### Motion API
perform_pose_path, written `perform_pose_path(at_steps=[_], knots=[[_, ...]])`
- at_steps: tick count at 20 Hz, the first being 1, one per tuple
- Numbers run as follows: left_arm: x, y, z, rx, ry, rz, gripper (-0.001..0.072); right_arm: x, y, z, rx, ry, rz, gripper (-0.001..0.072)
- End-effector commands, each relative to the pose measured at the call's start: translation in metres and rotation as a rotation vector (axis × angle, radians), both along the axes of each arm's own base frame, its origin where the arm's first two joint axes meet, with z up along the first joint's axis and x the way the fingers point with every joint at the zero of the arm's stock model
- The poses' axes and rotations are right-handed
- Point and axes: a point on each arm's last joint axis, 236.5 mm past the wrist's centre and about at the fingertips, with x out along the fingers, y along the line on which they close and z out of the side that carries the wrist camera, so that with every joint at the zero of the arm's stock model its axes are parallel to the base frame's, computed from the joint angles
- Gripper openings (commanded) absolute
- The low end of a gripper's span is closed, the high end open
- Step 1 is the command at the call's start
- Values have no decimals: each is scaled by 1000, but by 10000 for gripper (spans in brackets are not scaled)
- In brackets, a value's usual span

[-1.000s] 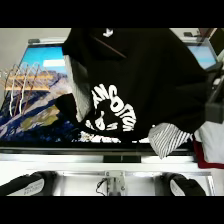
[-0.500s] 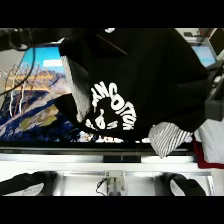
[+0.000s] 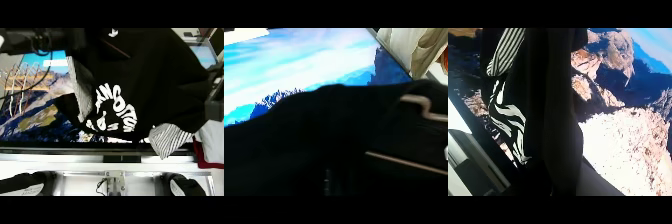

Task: Fold the shirts.

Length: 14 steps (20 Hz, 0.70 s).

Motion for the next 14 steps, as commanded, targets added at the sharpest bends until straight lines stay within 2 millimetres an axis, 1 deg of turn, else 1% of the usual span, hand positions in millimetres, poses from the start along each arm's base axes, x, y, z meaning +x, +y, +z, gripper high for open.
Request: perform_pose_path(at_steps=[1,3,5,10,12,14], knots=[[11,-4,-7,7,-15,2,46,-3,0,-3,-7,16,7,55],[11,-2,10,-15,-62,12,46,-5,-5,-9,-29,39,-6,55],[5,1,28,-18,-113,4,44,-5,-10,-13,-50,50,-21,55],[-23,10,88,-86,-236,2,43,-6,-10,-15,-45,70,-23,55],[-40,3,107,-122,-280,-18,43,-2,-8,-15,-34,72,-19,55],[-63,-17,120,-137,-345,-100,43,4,-6,-20,-29,93,-15,55]])
